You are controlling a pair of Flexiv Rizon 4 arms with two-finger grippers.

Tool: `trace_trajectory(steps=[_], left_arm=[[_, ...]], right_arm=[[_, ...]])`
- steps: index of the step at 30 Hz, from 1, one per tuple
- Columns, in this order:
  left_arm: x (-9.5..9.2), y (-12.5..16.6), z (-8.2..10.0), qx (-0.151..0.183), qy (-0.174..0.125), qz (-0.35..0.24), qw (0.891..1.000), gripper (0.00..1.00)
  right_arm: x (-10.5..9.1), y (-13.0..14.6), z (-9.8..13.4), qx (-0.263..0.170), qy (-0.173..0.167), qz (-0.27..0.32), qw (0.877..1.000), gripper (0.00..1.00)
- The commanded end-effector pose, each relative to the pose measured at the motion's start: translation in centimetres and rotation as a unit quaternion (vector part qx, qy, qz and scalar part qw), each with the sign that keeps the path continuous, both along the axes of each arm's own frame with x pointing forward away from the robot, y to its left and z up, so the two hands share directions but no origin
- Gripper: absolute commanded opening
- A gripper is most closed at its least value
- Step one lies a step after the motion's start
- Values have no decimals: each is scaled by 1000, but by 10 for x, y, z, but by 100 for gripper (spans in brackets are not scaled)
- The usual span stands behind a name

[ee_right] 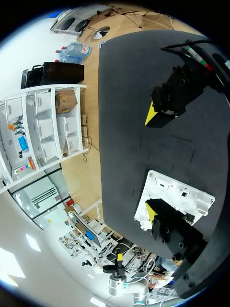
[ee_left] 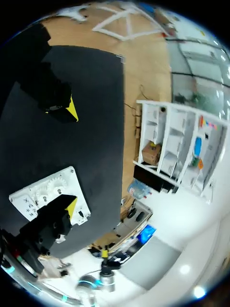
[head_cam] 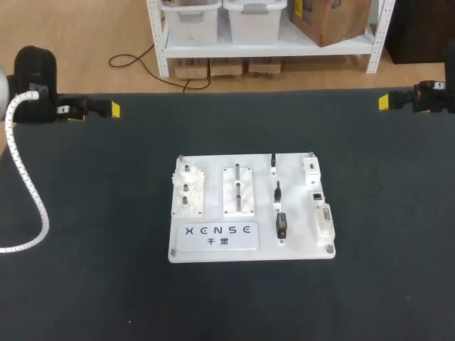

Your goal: Insert the Ethernet cable into its matching sockets.

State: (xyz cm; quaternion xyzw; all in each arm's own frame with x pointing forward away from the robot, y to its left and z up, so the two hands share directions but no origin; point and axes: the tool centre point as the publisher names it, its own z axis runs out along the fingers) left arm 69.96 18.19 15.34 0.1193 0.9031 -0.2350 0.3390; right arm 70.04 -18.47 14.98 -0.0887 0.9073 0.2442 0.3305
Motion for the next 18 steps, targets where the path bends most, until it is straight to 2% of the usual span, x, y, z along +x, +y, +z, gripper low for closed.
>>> trace_trajectory(steps=[1, 4, 5, 7, 11, 12, 13, 14, 18], left_arm=[[16, -12, 7, 15, -52, -92, 994, 100], [26, -25, 9, 18, -101, -165, 981, 100], [28, -29, 8, 11, -118, -188, 975, 100], [31, -40, 8, 22, -151, -232, 961, 100], [32, -63, 5, 10, -212, -324, 922, 100], [32, -68, 4, 12, -218, -344, 913, 100], [32, -75, 3, 21, -231, -365, 902, 100], [30, -81, 2, 15, -246, -387, 888, 100], [23, -106, -1, 29, -269, -447, 852, 100]], right_arm=[[0, -1, 0, 1, 0, 1, 1000, 100], [0, -1, 0, 1, 0, 1, 1000, 100], [0, -1, 0, 1, 0, 1, 1000, 100], [0, -1, 0, 1, 0, 1, 1000, 100], [0, -1, 0, 1, 0, 1, 1000, 100], [0, -1, 0, 1, 0, 1, 1000, 100], [0, -1, 0, 1, 0, 1, 1000, 100], [0, -1, 0, 1, 0, 1, 1000, 100], [0, -1, 0, 1, 0, 1, 1000, 100]])
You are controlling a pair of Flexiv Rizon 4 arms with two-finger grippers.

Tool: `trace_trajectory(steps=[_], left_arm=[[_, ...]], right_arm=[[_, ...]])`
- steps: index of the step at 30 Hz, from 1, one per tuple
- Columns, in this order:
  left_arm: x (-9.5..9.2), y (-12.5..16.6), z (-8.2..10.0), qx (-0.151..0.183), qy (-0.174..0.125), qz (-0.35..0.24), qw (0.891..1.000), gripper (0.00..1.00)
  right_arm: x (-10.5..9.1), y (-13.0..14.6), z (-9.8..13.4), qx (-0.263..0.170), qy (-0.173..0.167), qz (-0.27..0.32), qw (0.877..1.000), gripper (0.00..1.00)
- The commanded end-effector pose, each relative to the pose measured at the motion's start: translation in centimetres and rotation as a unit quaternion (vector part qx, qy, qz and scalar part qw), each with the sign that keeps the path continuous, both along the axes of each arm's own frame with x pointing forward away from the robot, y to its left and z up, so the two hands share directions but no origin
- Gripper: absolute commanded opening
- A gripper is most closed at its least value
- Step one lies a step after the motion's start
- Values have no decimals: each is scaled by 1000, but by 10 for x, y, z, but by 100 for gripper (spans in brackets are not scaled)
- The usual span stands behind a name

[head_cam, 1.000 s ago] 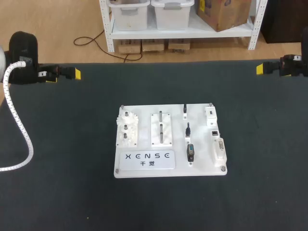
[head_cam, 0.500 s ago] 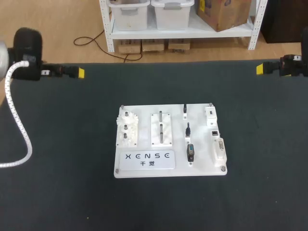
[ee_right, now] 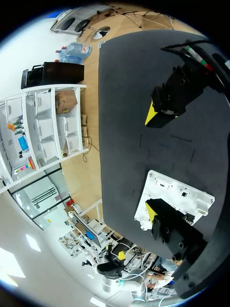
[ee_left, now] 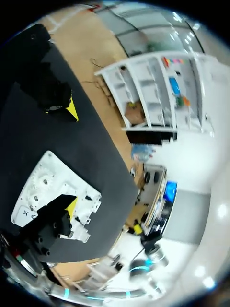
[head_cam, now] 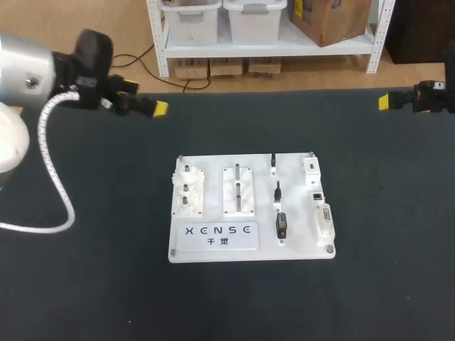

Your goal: Insert the Ethernet cable into its matching sockets.

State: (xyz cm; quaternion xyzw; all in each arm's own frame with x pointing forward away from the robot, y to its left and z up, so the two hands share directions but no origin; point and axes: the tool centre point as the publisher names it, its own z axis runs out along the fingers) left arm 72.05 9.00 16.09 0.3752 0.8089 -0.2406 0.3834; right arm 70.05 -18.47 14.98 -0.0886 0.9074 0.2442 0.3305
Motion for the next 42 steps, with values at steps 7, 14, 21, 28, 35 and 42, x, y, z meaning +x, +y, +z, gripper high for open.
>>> trace_trajectory(steps=[7, 14, 21, 28, 35, 42], left_arm=[[-22, -51, -15, -5, -159, -307, 938, 100], [-49, -78, -25, 2, -159, -337, 928, 100], [-71, -92, -37, 1, -148, -341, 928, 100], [-86, -96, -47, -9, -122, -326, 938, 100], [-104, -95, -57, -8, -113, -319, 941, 100], [-116, -100, -71, -15, -100, -308, 946, 100]], right_arm=[[0, -1, 0, 1, 0, 1, 1000, 100], [0, -1, 0, 1, 0, 1, 1000, 100], [0, -1, 0, 1, 0, 1, 1000, 100], [0, -1, 0, 1, 0, 1, 1000, 100], [0, -1, 0, 1, 0, 1, 1000, 100], [0, -1, 0, 1, 0, 1, 1000, 100]])
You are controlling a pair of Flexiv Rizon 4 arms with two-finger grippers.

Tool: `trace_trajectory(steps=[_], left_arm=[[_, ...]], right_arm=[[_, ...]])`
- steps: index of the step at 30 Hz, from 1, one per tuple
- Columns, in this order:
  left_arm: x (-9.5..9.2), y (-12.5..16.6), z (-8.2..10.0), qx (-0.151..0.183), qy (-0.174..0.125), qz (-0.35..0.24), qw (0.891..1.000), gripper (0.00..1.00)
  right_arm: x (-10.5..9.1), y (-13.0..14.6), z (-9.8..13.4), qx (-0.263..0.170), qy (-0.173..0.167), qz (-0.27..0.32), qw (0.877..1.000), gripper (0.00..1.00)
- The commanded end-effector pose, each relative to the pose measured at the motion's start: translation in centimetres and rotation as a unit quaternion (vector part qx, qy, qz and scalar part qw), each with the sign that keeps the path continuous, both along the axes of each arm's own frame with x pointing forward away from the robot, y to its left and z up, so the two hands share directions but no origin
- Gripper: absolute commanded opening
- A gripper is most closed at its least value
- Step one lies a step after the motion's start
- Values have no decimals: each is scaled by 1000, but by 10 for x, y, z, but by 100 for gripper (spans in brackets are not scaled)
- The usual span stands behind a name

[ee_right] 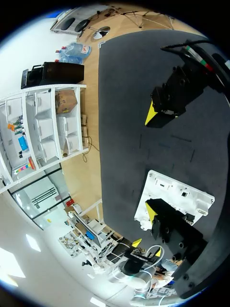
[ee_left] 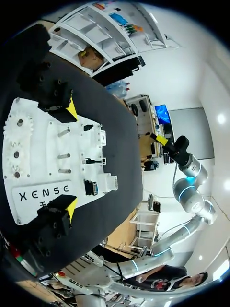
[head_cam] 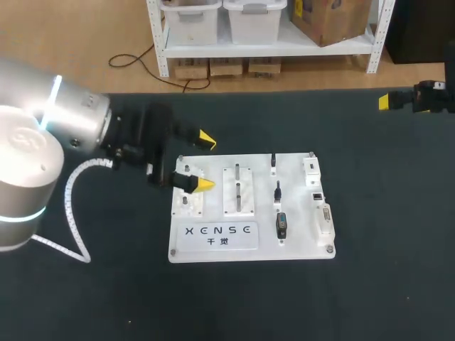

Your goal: Insert the Ethernet cable into its matching sockets.

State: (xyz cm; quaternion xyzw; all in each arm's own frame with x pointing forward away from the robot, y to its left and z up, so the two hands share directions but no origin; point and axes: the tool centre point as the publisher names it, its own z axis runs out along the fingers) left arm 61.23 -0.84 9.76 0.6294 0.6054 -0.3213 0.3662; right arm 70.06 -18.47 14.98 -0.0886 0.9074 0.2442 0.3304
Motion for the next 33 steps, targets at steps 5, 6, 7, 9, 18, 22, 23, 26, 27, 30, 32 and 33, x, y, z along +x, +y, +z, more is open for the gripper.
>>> trace_trajectory(steps=[5, 6, 7, 9, 18, 22, 23, 26, 27, 30, 32, 33], left_arm=[[-10, -5, -17, -10, 4, 4, 1000, 100], [-10, -5, -18, -11, 6, 3, 1000, 100], [-10, -6, -19, -12, 6, 2, 1000, 100], [-10, -6, -21, -11, 9, 1, 1000, 100], [-7, -6, -21, 9, 20, 4, 1000, 100], [-7, -6, -21, 9, 20, 4, 1000, 100], [-7, -6, -21, 9, 20, 4, 1000, 100], [-7, -6, -21, 9, 20, 4, 1000, 100], [-7, -6, -21, 9, 20, 4, 1000, 100], [-7, -6, -21, 9, 20, 4, 1000, 100], [-7, -6, -21, 9, 20, 4, 1000, 100], [-7, -6, -21, 9, 20, 4, 1000, 100]], right_arm=[[0, -1, 0, 1, 0, 1, 1000, 100], [0, -1, 0, 1, 0, 1, 1000, 100], [0, -1, 0, 1, 0, 1, 1000, 100], [0, -1, 0, 1, 0, 1, 1000, 100], [0, -1, 0, 1, 0, 1, 1000, 100], [0, -1, 0, 1, 0, 1, 1000, 100], [0, -1, 0, 1, 0, 1, 1000, 100], [0, -1, 0, 1, 0, 1, 1000, 100], [-2, 10, 3, -3, 9, 19, 1000, 100], [-7, 42, 9, -17, 10, 32, 999, 100], [-10, 61, 12, -20, 8, 38, 999, 100], [-13, 73, 12, -23, 10, 44, 999, 100]])
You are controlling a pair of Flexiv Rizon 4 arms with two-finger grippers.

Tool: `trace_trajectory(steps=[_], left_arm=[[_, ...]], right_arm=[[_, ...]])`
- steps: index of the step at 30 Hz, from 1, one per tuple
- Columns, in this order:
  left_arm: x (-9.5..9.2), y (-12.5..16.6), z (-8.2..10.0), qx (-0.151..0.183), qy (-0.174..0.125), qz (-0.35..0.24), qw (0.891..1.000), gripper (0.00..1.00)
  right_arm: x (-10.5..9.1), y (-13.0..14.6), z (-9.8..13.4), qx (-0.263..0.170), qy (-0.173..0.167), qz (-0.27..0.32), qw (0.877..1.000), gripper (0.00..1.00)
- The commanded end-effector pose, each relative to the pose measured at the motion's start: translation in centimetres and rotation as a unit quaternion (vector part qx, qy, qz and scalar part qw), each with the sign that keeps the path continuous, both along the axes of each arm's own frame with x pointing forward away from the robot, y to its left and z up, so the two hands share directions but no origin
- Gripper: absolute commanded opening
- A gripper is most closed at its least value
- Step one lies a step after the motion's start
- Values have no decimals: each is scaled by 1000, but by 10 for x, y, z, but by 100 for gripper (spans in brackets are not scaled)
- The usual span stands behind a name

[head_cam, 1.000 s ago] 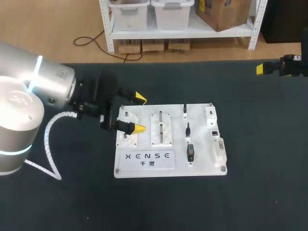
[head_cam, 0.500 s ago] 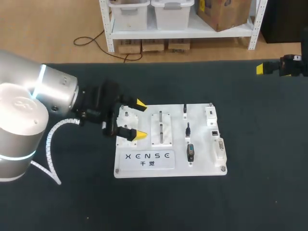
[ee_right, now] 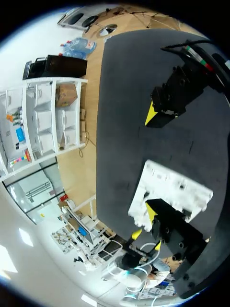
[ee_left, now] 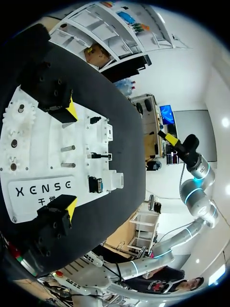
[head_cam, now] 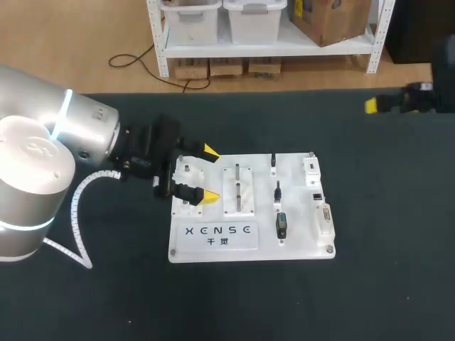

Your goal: Insert the Ethernet cable into its matching sockets.

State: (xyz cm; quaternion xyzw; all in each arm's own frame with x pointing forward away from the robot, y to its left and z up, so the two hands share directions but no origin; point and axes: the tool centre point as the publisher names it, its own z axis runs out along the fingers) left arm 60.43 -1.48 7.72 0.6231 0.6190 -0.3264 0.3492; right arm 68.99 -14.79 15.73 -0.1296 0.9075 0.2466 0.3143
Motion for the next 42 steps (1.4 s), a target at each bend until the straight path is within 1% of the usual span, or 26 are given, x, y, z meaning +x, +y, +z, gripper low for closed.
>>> trace_trajectory(steps=[1, 4, 8, 11, 13, 16, 18, 20, 23, 30, 36, 40, 42], left_arm=[[1, 0, -1, -1, 0, -1, 1000, 100], [1, 0, -1, -1, 0, -1, 1000, 100], [1, 0, -1, -1, 0, -1, 1000, 100], [1, 0, -1, -1, 0, -1, 1000, 100], [1, 0, -1, -1, 0, -1, 1000, 100], [1, 0, -1, -1, 0, -1, 1000, 100], [1, 0, -1, -1, 0, -1, 1000, 100], [1, 0, -1, -1, 0, -1, 1000, 100], [1, 0, -1, -1, 0, -1, 1000, 100], [1, 0, -1, -1, 0, -1, 1000, 100], [1, 0, -1, -1, 0, -1, 1000, 100], [1, 0, -1, -1, 0, -1, 1000, 100], [1, 0, -1, -1, 0, -1, 1000, 100]], right_arm=[[-6, 47, 5, -15, 10, 2, 1000, 100], [-17, 74, 4, -33, 15, 6, 999, 100], [-31, 101, -9, -64, 57, 1, 996, 100], [-42, 118, -22, -89, 97, -1, 991, 100], [-48, 125, -32, -103, 116, -6, 988, 100], [-56, 136, -46, -134, 132, -4, 982, 100], [-60, 142, -55, -145, 146, -4, 979, 100], [-65, 146, -60, -155, 153, -1, 976, 100], [-70, 153, -75, -171, 166, 1, 971, 100], [-79, 165, -98, -188, 179, 5, 966, 100], [-77, 170, -116, -201, 187, -9, 962, 100], [-74, 172, -125, -214, 189, -23, 958, 100], [-72, 173, -128, -219, 196, -36, 955, 100]])
